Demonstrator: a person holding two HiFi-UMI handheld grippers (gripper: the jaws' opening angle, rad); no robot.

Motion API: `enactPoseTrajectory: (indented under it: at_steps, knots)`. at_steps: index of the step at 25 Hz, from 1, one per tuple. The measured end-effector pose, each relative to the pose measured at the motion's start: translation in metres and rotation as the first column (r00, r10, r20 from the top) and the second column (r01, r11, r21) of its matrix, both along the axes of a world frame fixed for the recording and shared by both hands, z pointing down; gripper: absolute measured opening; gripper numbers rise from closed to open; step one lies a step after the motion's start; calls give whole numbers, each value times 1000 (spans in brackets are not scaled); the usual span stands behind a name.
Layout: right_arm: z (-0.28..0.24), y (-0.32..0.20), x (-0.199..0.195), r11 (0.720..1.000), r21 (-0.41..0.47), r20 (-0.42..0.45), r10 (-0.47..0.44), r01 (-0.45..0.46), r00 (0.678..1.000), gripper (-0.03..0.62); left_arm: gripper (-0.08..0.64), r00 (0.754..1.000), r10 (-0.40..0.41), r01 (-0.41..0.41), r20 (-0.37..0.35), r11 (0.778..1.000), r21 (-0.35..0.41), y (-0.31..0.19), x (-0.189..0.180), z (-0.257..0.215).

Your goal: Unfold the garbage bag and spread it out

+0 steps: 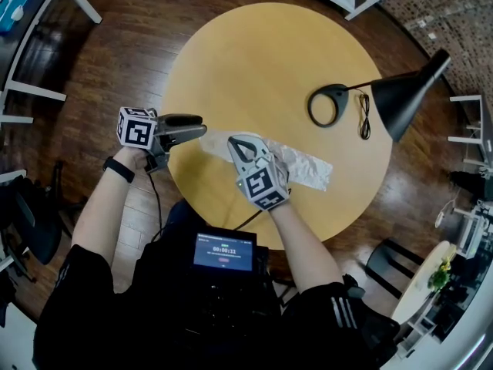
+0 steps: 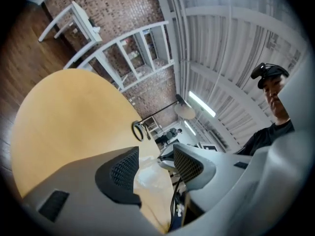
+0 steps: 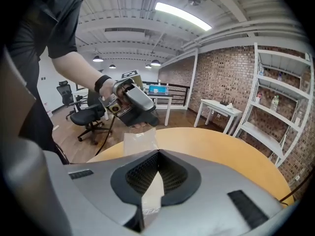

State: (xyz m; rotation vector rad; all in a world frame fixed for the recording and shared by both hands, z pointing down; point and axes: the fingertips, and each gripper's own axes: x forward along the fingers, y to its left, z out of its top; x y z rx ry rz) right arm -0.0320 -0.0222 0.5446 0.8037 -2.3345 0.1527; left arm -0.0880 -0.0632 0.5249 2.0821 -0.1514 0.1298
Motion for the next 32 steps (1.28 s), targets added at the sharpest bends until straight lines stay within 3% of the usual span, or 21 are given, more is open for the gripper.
enactPoseTrajectory:
  at_steps: [2,4,5,6,8,9,14,21,26,32]
  knots:
    - [-1,1,-3,1000,5,-2,-8,8,1000,6,225,991,91,-94,98,995,27,6,9,10]
    - [0,2,-6,1000,5,-3,-17,17,1000,6,225,963,159,-175,216,983,56,12,13,25]
    - [1,4,-8,1000,5,-4,-23,23,1000,6,205,952,178,-199,248,978,63,14,14,30]
    - [2,5,-10,1000,6,-7,-30,30,1000,6,126,948,186,-209,260,976,66,14,15,31]
    - [3,7,-12,999,14,-19,-45,45,999,6,20,953,177,-198,245,978,65,12,16,28]
    - [3,8,-13,998,19,-23,-52,53,998,6,6,957,168,-188,234,980,63,10,17,26]
    - [3,14,-17,997,37,-40,-73,75,997,8,0,960,145,-161,238,986,50,4,17,27]
    - [0,18,-20,992,78,-85,-92,99,992,8,1,986,67,-65,152,998,-18,-11,21,22]
    - [1,27,-21,987,97,-131,-114,128,985,6,1,980,-37,51,194,996,-67,-31,7,36]
    - [15,52,-32,980,87,-169,-162,178,972,8,1,959,-70,87,273,995,-50,-42,0,53]
